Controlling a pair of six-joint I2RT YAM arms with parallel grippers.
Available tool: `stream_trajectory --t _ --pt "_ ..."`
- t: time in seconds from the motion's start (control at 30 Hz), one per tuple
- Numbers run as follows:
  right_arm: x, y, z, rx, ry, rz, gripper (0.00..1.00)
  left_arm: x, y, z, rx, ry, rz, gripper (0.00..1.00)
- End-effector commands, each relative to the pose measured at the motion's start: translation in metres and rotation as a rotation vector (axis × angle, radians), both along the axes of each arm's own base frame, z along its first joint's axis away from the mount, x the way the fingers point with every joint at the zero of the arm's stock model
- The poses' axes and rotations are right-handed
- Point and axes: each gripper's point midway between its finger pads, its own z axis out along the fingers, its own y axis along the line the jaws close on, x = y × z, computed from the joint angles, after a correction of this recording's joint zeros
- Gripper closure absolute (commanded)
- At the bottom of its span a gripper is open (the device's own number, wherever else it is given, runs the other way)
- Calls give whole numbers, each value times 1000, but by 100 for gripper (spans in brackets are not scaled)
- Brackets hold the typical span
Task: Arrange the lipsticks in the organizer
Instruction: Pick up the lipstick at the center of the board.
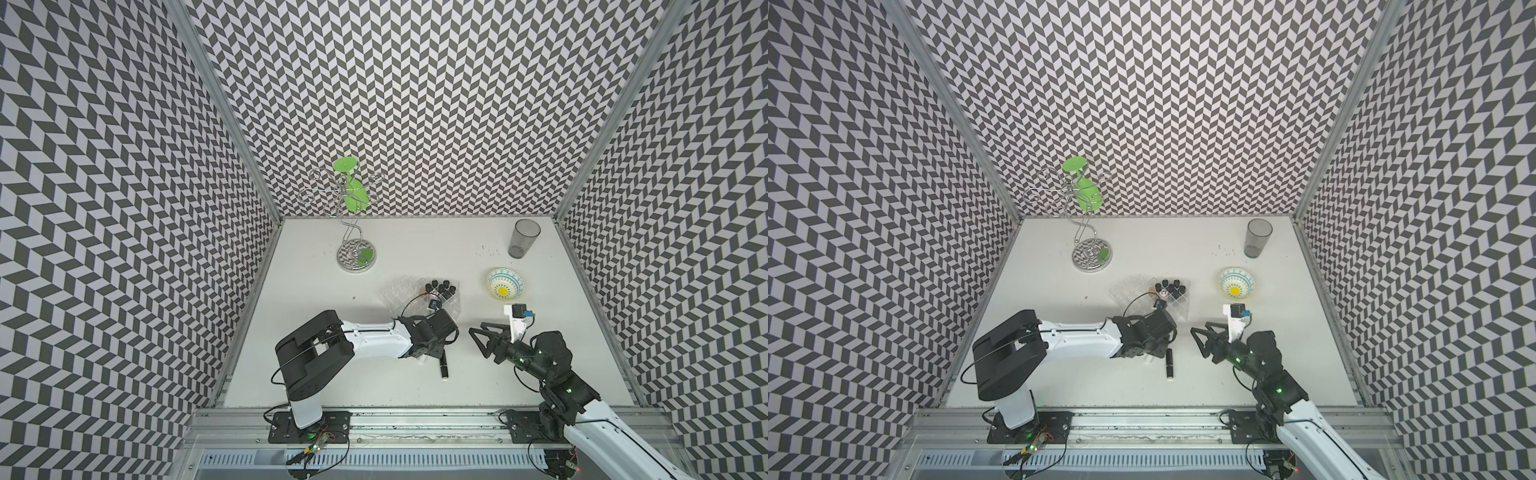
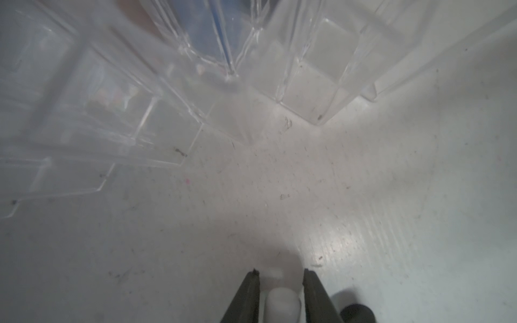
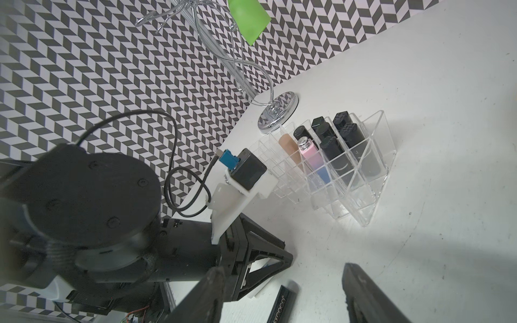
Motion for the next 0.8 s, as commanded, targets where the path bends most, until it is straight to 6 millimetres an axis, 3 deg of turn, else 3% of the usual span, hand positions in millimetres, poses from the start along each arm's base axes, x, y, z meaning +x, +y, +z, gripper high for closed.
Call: stream_trajectory --t 0.0,0.23,0.37,0.5,0.57,0.67,0.77 --pt "-3 3 8 26 -28 17 30 -17 30 -31 139 91 3 72" --pt "-3 2 9 28 -33 14 30 -20 37 -41 174 121 7 98" --pt "-4 3 10 32 -37 20 30 -11 31 -22 136 78 18 100" --pt "-4 3 16 47 -52 22 30 8 13 43 -28 -63 17 100" --pt "-5 4 18 63 -66 28 31 21 2 96 -160 -199 4 100" --pt "-5 2 14 74 -82 17 31 39 11 159 -281 -402 38 100" --pt "-4 0 11 77 -97 4 32 55 26 206 -368 -600 65 100"
